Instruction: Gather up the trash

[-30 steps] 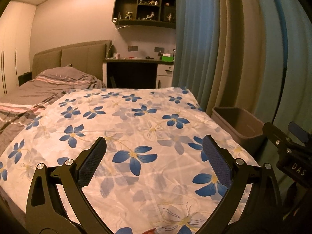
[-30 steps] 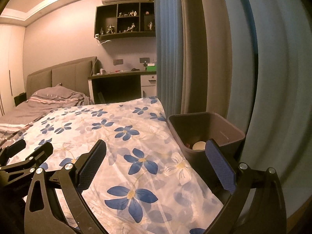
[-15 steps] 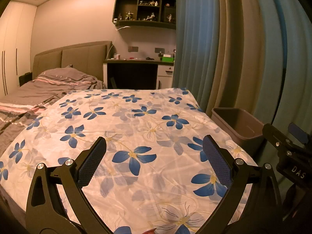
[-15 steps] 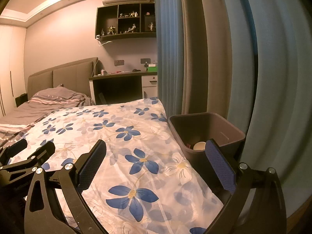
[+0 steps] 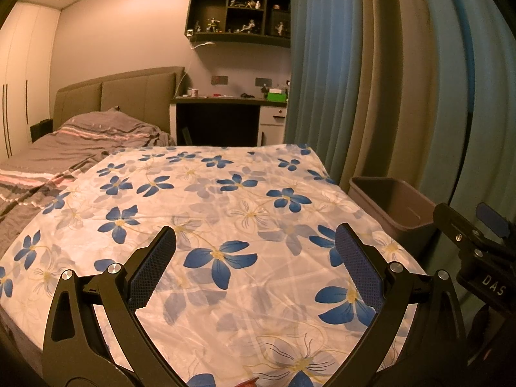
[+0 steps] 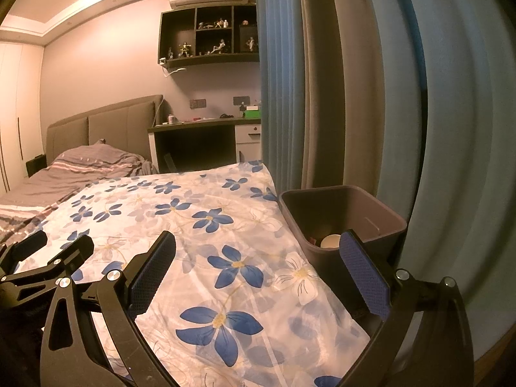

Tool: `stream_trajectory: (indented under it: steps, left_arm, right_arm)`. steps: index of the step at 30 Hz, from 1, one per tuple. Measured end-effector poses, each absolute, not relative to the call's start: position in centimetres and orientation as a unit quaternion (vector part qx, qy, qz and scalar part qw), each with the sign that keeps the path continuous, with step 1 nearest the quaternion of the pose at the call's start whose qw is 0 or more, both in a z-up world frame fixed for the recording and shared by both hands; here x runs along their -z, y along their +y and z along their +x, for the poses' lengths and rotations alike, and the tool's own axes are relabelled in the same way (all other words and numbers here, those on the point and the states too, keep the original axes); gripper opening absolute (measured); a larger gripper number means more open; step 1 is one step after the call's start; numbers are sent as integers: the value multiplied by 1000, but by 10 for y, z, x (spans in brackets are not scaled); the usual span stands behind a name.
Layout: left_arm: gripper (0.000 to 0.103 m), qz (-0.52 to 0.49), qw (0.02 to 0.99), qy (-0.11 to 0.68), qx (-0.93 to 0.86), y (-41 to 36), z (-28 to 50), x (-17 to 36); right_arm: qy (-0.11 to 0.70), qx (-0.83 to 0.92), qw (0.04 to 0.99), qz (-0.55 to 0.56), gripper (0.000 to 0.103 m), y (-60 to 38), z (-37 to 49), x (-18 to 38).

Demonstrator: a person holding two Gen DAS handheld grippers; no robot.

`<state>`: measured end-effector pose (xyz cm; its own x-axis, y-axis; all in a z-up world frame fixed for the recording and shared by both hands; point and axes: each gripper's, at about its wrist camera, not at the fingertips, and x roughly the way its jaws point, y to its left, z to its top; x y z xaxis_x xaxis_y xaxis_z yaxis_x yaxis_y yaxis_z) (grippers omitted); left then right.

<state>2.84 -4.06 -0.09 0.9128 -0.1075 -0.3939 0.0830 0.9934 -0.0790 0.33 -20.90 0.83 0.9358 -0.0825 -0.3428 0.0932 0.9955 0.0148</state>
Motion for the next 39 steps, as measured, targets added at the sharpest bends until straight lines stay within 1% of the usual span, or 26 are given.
stream_trajectory:
  steps: [39]
  left_arm:
    - [97,-31,977,204,49,-43,27,0]
  right_arm:
    - [171,44,984,16,97,-205,3,-10]
